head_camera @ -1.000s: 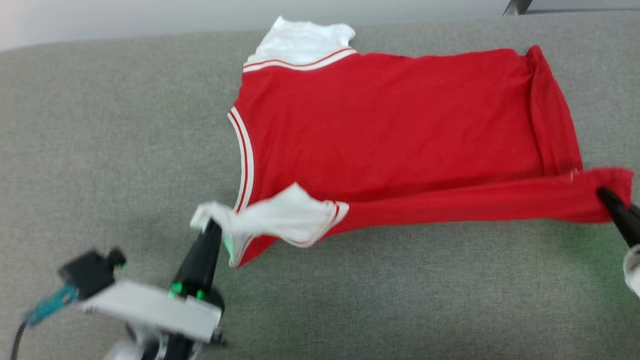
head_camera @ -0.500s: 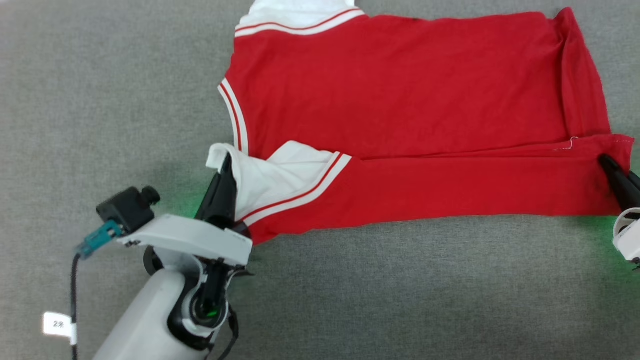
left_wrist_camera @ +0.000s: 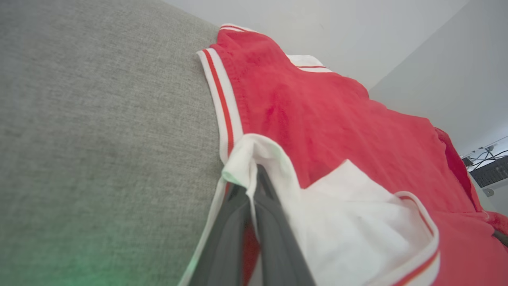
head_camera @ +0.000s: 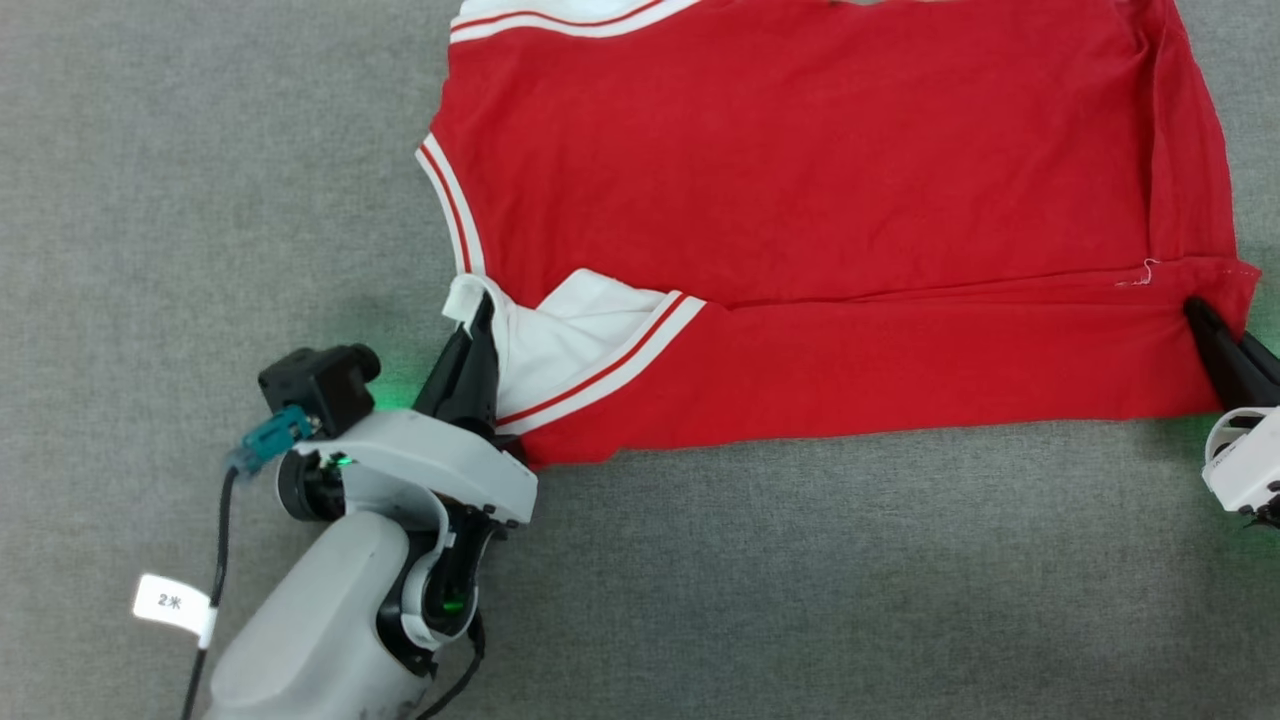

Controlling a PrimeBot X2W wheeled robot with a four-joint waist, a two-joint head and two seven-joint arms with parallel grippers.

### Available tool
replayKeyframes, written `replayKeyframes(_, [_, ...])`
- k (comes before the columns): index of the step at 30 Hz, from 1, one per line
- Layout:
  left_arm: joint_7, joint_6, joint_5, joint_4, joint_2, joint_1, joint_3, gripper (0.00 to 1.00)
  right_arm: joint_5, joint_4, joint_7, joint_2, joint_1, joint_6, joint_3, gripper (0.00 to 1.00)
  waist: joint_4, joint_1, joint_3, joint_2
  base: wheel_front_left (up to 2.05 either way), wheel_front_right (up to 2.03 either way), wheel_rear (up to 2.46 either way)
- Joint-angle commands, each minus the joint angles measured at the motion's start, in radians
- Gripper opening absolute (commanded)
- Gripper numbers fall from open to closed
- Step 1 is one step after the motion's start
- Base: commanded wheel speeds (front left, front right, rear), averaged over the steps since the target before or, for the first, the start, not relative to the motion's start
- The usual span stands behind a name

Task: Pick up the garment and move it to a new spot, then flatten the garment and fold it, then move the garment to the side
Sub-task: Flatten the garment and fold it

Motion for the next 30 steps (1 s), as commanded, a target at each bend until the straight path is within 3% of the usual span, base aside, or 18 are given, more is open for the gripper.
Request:
replayKeyframes(1, [0.046, 0.007, -0.01, 0.078, 0.025, 0.039, -0.016, 0.0, -0.005, 0.032, 0.007, 0.007, 0.009, -0.004, 0.019, 0.0, -0.002, 0.0, 0.003, 0.0, 0.0, 0.0, 0.0])
replayKeyframes(12, [0.097, 0.038, 0.015, 0.088, 0.047, 0.04, -0.05, 0.0, -0.005, 0.054, -0.014, 0.0, -0.003, -0.004, 0.057, 0.0, -0.005, 0.0, -0.004, 0.0, 0.0, 0.0, 0.0])
replayKeyframes(13, [0.097, 0.037, 0.018, 0.08, 0.049, 0.041, -0.054, 0.23, -0.005, 0.055, -0.015, -0.001, -0.004, -0.004, 0.061, 0.0, -0.005, 0.0, -0.007, 0.0, 0.0, 0.0, 0.0])
replayKeyframes(15, [0.089, 0.042, 0.026, 0.063, 0.05, 0.042, -0.054, 1.0, -0.01, 0.055, -0.025, -0.007, 0.002, -0.004, 0.07, 0.05, -0.001, 0.0, -0.017, 0.0, 0.0, 0.0, 0.0])
replayKeyframes(16, [0.091, 0.044, 0.026, 0.054, 0.053, 0.044, -0.054, 1.0, -0.01, 0.057, -0.027, -0.008, 0.005, -0.004, 0.07, 0.35, 0.001, 0.0, -0.024, 0.0, 0.0, 0.0, 0.0])
replayKeyframes(17, [0.087, 0.047, 0.029, 0.04, 0.055, 0.046, -0.055, 1.0, -0.012, 0.055, -0.03, -0.01, 0.009, -0.003, 0.073, 0.94, 0.003, 0.0, -0.031, 0.0, 0.0, 0.0, 0.0])
replayKeyframes(18, [0.086, 0.055, 0.033, 0.025, 0.059, 0.045, -0.054, 1.0, -0.016, 0.05, -0.036, -0.012, 0.011, -0.003, 0.076, 1.0, 0.005, 0.0, -0.038, 0.0, 0.0, 0.0, 0.0])
replayKeyframes(25, [0.123, 0.102, 0.052, -0.1, 0.108, 0.057, -0.055, 1.0, -0.029, 0.012, -0.052, -0.028, 0.033, -0.003, 0.069, 1.0, 0.02, 0.0, -0.087, 0.0, 0.0, 0.0, 0.0])
replayKeyframes(30, [0.198, 0.19, 0.078, -0.248, 0.18, 0.1, -0.064, 1.0, -0.039, -0.036, -0.039, -0.027, 0.069, -0.003, 0.039, 1.0, 0.033, 0.0, -0.115, 0.0, 0.0, 0.0, 0.0])
